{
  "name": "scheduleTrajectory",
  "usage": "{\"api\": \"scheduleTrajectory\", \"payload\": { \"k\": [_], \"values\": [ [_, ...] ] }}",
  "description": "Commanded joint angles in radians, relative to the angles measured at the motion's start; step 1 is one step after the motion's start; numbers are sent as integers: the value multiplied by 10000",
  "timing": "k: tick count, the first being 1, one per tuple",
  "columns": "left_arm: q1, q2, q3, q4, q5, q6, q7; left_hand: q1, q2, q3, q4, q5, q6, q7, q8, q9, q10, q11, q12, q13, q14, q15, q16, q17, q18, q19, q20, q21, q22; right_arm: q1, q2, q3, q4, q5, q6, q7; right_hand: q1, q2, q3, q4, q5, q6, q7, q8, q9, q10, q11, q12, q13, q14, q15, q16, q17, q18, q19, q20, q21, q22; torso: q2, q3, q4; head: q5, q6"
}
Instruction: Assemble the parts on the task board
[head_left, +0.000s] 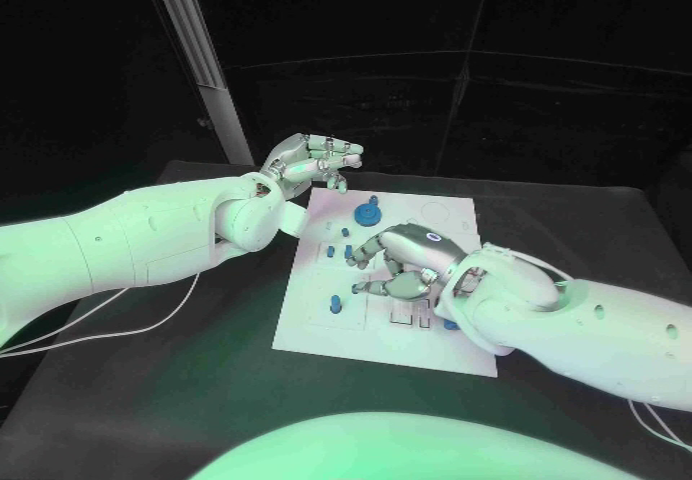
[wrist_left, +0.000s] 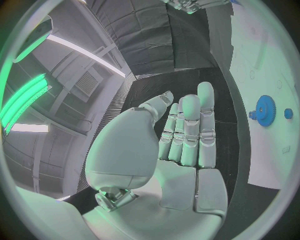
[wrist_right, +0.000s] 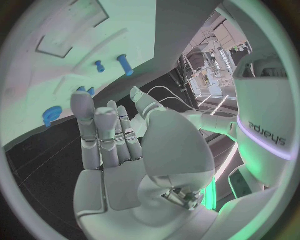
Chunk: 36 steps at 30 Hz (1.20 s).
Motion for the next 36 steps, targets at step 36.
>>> {"api": "scheduleTrajectory", "payload": {
  "k": [36],
  "values": [
    [12,-396,-193,375,12,243,-12,-140,173,-109,114,-26,-75,-12,101,-9,-125,-1,134,35,-115,14,-35,-59,58,50,6,-104,-39,-518,-3199,111,1351,1039,1123,-4373,-1377,477,-3682,3226,1652,45,-780,2181,725,4299,-861,10379,11628,1064,-680,4604,5845,-879,2040,-655,3589,5586,-74,-52,-155,-1551,252]
  ]
}}
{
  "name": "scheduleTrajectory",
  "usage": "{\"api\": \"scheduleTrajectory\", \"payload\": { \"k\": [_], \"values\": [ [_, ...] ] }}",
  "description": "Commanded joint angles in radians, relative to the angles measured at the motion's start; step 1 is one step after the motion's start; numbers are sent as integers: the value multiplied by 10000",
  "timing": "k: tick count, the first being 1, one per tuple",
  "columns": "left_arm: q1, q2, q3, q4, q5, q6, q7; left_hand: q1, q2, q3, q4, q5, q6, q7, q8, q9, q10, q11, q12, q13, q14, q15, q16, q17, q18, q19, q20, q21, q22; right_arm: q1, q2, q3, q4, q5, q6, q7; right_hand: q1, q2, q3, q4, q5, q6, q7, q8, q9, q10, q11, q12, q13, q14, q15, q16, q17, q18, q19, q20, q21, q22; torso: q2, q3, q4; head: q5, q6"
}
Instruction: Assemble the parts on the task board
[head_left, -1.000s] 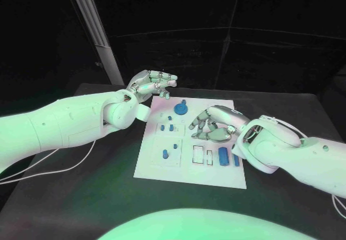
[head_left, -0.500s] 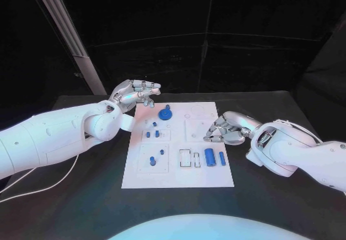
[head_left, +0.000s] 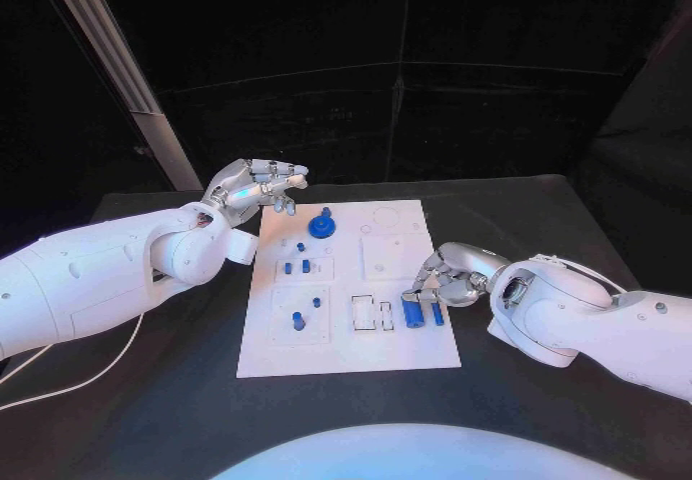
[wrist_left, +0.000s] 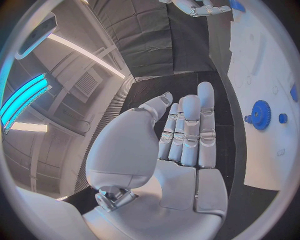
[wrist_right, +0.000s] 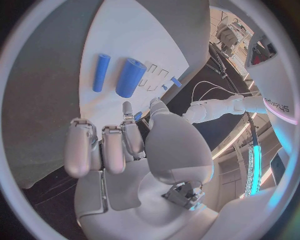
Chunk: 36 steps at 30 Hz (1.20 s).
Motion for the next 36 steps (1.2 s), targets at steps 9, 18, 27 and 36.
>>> {"api": "scheduleTrajectory", "payload": {
  "k": [9,18,27,36],
  "values": [
    [14,-72,-1,69,11,137,54,-30,63,-40,44,-26,-76,-12,62,-9,-52,0,19,9,-80,-20,-36,-13,60,50,6,-63,-12,-90,255,-1,-138,-849,592,-1210,-90,40,-210,83,61,-145,10,133,34,24,0,19,18,724,20,47,764,-169,64,31,45,21,16,-6,-25,65,-47],
    [14,-89,-2,67,11,140,48,-30,63,-40,44,-26,-76,-12,62,-9,-52,0,19,9,-80,-20,-36,-13,60,50,6,-63,-12,-148,364,-1,-211,-1438,782,-1459,-175,86,-322,100,40,-154,2,223,61,10,-3,-1,28,719,21,53,771,-166,56,34,44,17,11,-6,-19,84,-75],
    [14,-84,-3,54,11,158,31,-30,63,-40,44,-26,-76,-12,62,-9,-52,0,19,9,-80,-20,-36,-13,60,50,6,-63,-12,-178,486,-2,-247,-1575,1393,-1485,-180,86,-403,81,-5,-164,-4,292,82,-13,-7,-28,18,717,18,63,788,-175,66,36,68,66,14,0,-32,94,-126],
    [14,-86,-4,40,11,256,-41,-30,63,-40,44,-26,-76,-12,62,-9,-52,0,19,9,-80,-20,-36,-13,60,50,6,-63,-12,-204,570,-3,-305,-1780,2085,-1628,99,82,-505,-13,-67,-203,-16,454,128,-64,-15,-94,2,705,15,57,781,-176,55,42,72,78,14,-3,-25,102,-178]
  ]
}}
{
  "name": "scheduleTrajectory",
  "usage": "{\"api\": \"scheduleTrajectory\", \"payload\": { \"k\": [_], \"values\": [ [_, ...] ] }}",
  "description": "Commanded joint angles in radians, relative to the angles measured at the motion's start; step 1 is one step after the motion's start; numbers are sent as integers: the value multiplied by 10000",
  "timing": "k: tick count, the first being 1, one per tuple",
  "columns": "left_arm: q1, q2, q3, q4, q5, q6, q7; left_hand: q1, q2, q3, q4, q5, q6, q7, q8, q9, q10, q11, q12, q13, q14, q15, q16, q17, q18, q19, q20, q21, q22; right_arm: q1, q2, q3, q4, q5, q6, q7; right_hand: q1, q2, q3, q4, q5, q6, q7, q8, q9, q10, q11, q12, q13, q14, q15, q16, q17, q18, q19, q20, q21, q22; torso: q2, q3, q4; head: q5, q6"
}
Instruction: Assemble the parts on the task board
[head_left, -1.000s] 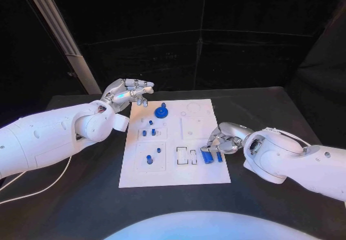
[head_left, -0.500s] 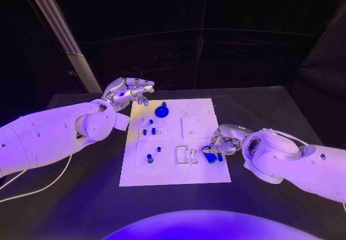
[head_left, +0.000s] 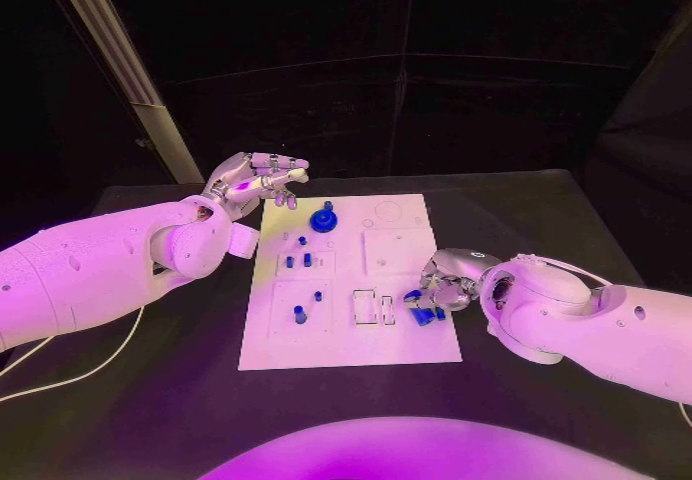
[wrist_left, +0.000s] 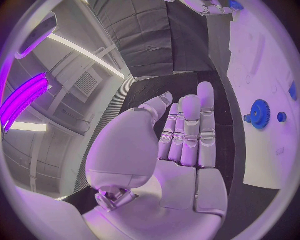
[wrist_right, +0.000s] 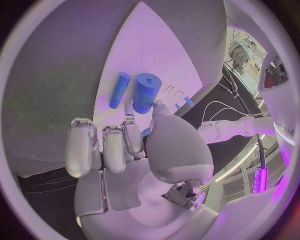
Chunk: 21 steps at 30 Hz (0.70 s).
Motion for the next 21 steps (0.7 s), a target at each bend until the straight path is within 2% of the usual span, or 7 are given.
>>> {"api": "scheduleTrajectory", "payload": {
  "k": [1,5,10,16,21],
  "values": [
    [14,-5,0,1,11,253,-43,-32,64,-40,45,-26,-76,-12,64,-9,-53,-1,18,13,-81,-20,-36,-15,60,50,6,-63,-16,-37,20,-44,-24,-254,809,-188,108,21,-84,-3,-54,-69,-28,67,1,-62,-17,-54,-12,705,13,57,787,-180,56,41,14,22,0,-1,7,6,-17],
    [14,-3,0,-5,10,319,-92,-32,64,-40,45,-26,-76,-12,64,-9,-53,-1,18,13,-81,-20,-36,-15,60,50,6,-63,-16,-44,55,-44,-23,-348,918,-229,262,23,-142,-48,-54,-44,-50,189,38,-75,-34,-83,-5,703,2,63,802,-184,57,39,25,47,-9,-5,2,8,-27],
    [14,-4,-1,-8,3,449,-186,-45,69,-58,60,-25,-84,-15,71,-11,-76,-2,37,16,-81,-21,-27,-19,61,51,8,-73,-22,-49,121,-45,-43,-481,1060,-316,816,12,-192,-359,5,-102,-65,383,90,-94,-51,-144,14,700,-14,64,814,-186,52,24,32,67,-5,-6,14,0,-58],
    [14,-2,-3,-3,-21,537,-253,-53,60,-70,64,-26,-91,-12,72,-12,-89,0,41,16,-84,-20,-27,-25,61,51,9,-77,-25,-58,292,-47,-81,-588,1063,-464,892,21,-233,-410,38,-87,-74,455,109,-137,-57,-209,-46,696,-16,57,805,-186,49,23,31,68,-6,-5,14,5,-62],
    [15,6,-4,0,-26,569,-279,-53,60,-70,64,-26,-91,-12,72,-12,-89,0,41,16,-84,-20,-27,-25,61,51,9,-77,-25,-73,399,-48,-78,-373,621,-617,847,180,-343,-337,584,-1,-123,631,155,-145,-99,-280,-51,691,-48,45,797,-182,41,-1,23,60,-16,-9,18,3,-59]
  ]
}}
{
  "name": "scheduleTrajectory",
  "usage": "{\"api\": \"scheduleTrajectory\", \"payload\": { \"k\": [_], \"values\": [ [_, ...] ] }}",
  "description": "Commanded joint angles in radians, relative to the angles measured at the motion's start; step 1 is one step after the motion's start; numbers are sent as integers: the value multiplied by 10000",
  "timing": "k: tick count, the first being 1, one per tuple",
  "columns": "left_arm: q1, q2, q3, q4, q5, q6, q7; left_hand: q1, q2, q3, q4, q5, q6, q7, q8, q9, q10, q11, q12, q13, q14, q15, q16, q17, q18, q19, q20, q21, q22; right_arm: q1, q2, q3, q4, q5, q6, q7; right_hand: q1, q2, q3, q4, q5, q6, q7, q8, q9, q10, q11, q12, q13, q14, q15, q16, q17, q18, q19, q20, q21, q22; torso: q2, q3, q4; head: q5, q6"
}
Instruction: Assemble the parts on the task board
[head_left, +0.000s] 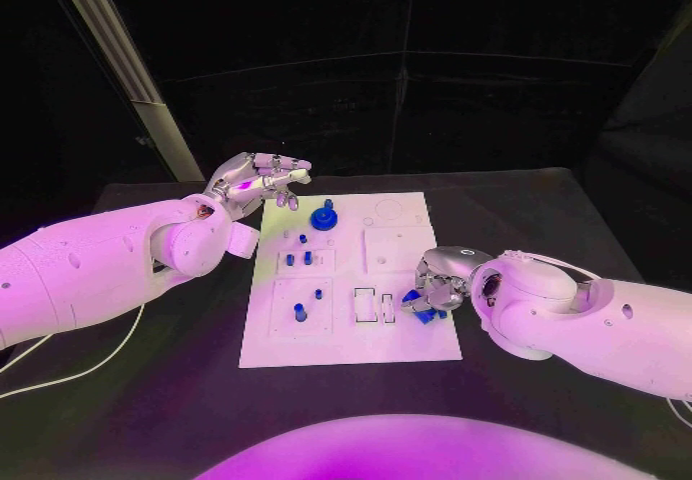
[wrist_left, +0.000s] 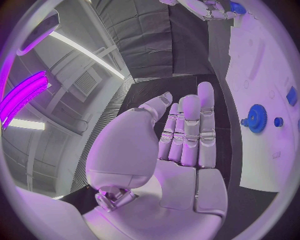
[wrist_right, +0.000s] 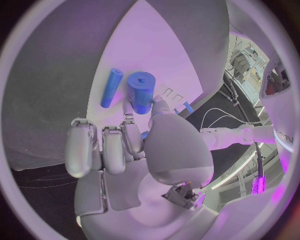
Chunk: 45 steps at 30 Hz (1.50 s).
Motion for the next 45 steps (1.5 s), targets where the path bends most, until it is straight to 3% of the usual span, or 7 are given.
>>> {"api": "scheduleTrajectory", "payload": {
  "k": [1,15,20,34,40,41,45],
  "values": [
    [15,2,0,9,-22,245,-40,-54,60,-29,23,-26,-91,-13,32,-12,-89,0,41,17,-84,-20,-27,-15,61,50,9,-38,-12,-93,55,-84,-37,235,56,-349,-19,199,-94,35,282,65,-81,87,6,-76,-35,-69,-21,689,-56,41,794,-182,39,-7,20,-5,-2,-3,1,1,-1],
    [15,35,-1,-17,-23,256,-51,-53,62,-34,25,-25,-97,-12,34,-13,-101,0,47,18,-88,-19,-26,-20,61,49,10,-43,-15,-94,-63,-73,444,1470,-2322,194,-3,584,-191,274,1308,382,-249,439,116,-20,-182,-185,25,698,-177,40,820,-175,35,-125,5,-21,-11,-9,6,44,38],
    [15,54,-2,-28,-23,257,-55,-53,62,-34,25,-25,-97,-12,34,-13,-101,0,47,18,-88,-19,-26,-20,61,49,10,-43,-15,-89,-63,-67,626,1878,-2765,387,6,635,-202,317,1453,426,-277,492,138,0,-208,-193,50,700,-201,42,828,-175,36,-150,4,-21,-7,-10,17,65,64],
    [17,77,-3,-12,-24,297,-85,-53,62,-34,25,-25,-97,-12,34,-13,-101,0,47,18,-88,-19,-26,-20,61,49,10,-43,-15,-82,521,-61,382,2361,-2196,50,-411,801,-403,464,1317,451,-315,609,198,-20,-239,-310,3,691,-230,8,787,-173,30,-183,-12,-39,19,-16,23,171,40],
    [20,83,-3,-4,-25,289,-98,-53,62,-34,25,-25,-97,-12,34,-13,-101,0,47,18,-88,-19,-26,-20,61,49,10,-43,-15,-80,913,-61,167,2385,-2013,-207,-503,858,-445,462,1274,470,-332,658,223,-23,-252,-334,-1,690,-241,-1,777,-174,31,-188,-13,-37,24,2,18,204,71],
    [20,84,-3,-3,-25,285,-101,-53,62,-34,25,-25,-97,-12,34,-13,-101,0,47,18,-88,-19,-26,-20,61,49,10,-43,-15,-79,972,-61,120,2385,-1902,-262,-606,873,-504,461,1139,464,-337,684,238,-28,-256,-354,-7,689,-244,-7,771,-172,27,-191,-19,-45,13,-2,14,204,68],
    [25,88,-3,7,-43,265,-115,-45,76,-33,26,-20,-102,-13,39,-13,-114,0,57,19,-96,-19,-29,-35,61,49,11,-50,-18,-77,1134,-61,-29,2365,-1652,-394,-1178,992,-831,447,-258,382,-341,776,297,-94,-256,-494,-98,674,-246,-55,711,-158,-5,-198,-69,-120,16,-15,21,227,58]
  ]
}}
